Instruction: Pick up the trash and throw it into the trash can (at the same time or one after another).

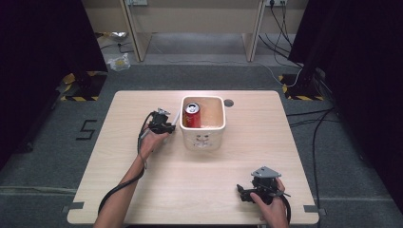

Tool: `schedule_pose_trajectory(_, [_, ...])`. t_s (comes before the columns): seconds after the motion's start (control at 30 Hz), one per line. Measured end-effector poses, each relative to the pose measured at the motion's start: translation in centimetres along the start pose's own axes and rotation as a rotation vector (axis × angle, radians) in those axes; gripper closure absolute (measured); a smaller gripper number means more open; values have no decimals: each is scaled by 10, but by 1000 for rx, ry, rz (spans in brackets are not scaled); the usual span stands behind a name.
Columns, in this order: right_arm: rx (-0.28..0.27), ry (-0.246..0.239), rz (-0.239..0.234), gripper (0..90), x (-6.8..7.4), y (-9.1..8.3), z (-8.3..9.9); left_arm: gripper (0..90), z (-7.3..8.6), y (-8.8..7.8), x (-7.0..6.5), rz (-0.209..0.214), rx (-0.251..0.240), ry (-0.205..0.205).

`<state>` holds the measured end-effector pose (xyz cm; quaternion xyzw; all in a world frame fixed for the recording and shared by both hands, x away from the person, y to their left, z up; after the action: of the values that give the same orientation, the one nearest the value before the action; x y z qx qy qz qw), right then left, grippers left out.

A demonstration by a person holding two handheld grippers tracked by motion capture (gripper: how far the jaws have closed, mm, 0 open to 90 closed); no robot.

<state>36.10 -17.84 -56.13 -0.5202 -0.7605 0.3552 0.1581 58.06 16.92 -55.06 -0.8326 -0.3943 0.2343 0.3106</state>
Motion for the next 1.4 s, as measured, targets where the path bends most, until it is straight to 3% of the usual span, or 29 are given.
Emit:
schedule_pose_trajectory(0.37, [0,-1,0,8,0,0,0,795,0,0,-1,-8,0,12])
schedule_pose_trajectory(0.53, [-2,-1,0,7,0,0,0,797,-1,-6,4,-6,-28,-21])
schedule_pose_trajectory(0.77, [-2,-1,-1,7,0,0,0,796,-10,-25,10,9,-54,-35])
schedule_pose_trajectory(1.0, [-1,-1,-1,7,0,0,0,796,-25,-54,17,-12,-91,-23])
schedule_pose_trajectory(1.4, [-1,0,-1,7,0,0,0,795,-44,-80,16,-8,-122,-27])
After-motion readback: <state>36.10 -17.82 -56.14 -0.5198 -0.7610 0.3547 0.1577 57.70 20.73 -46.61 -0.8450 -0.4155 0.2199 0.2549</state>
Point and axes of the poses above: each handheld gripper's, and its own axes: y roughly forward along the jaws, z roughly out of its underside, x roughly to its left, the point moved 6 cm from there along y, roughly forward along the jaws, and after that the axes turned 9 degrees about z, right-handed, at the moved point
